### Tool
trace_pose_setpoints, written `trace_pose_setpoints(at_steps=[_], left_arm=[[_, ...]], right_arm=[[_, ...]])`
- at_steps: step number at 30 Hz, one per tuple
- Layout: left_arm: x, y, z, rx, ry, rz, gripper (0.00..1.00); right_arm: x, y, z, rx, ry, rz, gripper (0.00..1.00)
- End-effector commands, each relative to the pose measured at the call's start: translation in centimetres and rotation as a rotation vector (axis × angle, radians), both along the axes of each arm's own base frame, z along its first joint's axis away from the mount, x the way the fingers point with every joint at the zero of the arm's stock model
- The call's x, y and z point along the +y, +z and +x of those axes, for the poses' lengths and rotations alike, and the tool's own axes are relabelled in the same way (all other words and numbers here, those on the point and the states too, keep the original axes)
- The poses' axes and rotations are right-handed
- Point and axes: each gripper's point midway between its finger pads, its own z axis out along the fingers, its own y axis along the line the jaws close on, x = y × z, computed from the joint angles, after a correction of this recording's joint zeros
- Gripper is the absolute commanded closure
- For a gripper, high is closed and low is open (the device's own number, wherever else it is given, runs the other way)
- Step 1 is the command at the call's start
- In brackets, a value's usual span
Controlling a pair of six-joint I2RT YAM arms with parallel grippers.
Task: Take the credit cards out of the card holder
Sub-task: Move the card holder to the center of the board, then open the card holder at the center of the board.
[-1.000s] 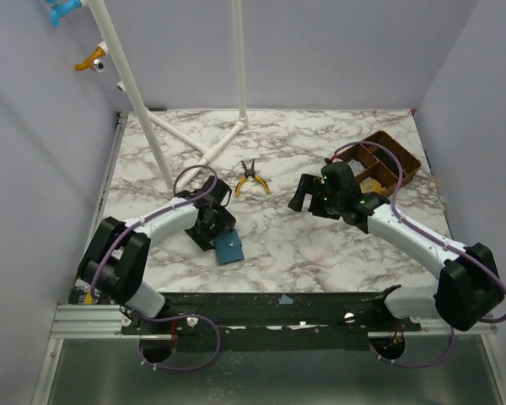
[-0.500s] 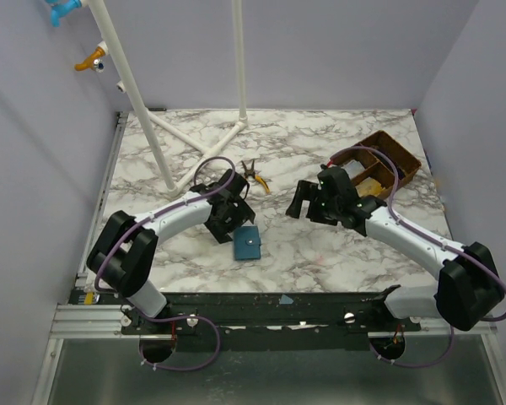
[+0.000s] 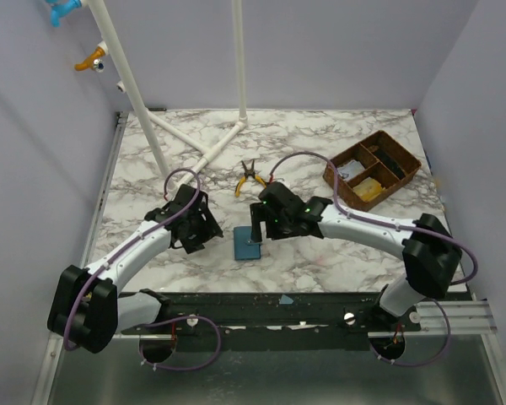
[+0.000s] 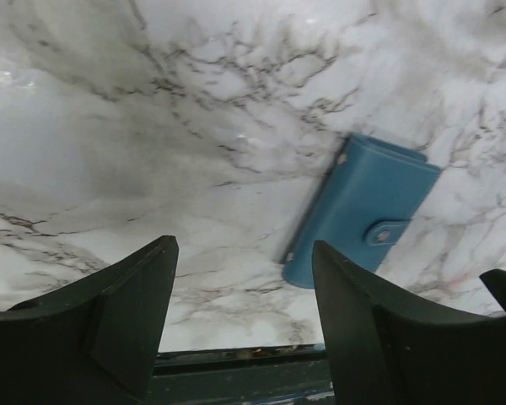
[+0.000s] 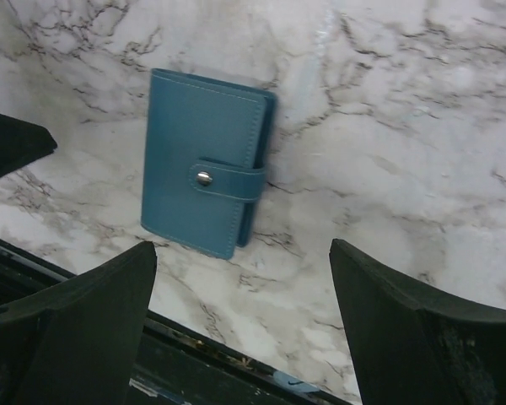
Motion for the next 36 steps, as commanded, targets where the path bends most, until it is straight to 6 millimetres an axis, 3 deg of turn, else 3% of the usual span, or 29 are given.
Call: trace_pose_setpoints(at_steps=[1,6,12,14,20,23,36], left_arm=[[0.4,-1.0,-1.6,-0.001,-0.094,-0.068,0.35],[1.5,-1.3,-1.9,-0.034,-0.077,-0.067,0.37],[1.2,-1.1,-1.7,-0.064,-0.070,-0.104,0.39],[1.1,-1.1,-1.7,-0.064,-0.072,-0.107,0.39],[1.0,-1.4,-1.7,-0.068,-0.084,-0.113,0.39],[0.9,-1.5,-1.7,-0.066,-0.089,-0.118,0.39],[0.6,-1.5,-1.4,-0.051,-0.095,-0.124,0.39]], right_arm=[[1.3,-1.3,0.4,-0.021,-0.013,-0.115,0.16],[2.9,-2.4,0.6,-0.047,-0.028,-0.200,0.21],[4.5,-3.4,0.5,-0.086,-0.055,-0.297,0.32],[4.6,-3.6,0.6,-0.101,-0.082,-0.337,0.39],[4.4,-4.3,0.3,-0.113,-0.114,-0.371,0.44],[4.1,-4.2,0.9,-0.133,-0.137,-0.401,0.55],[5.1,-4.4,1.1,-0.140,-0.124,-0.360,0.53]])
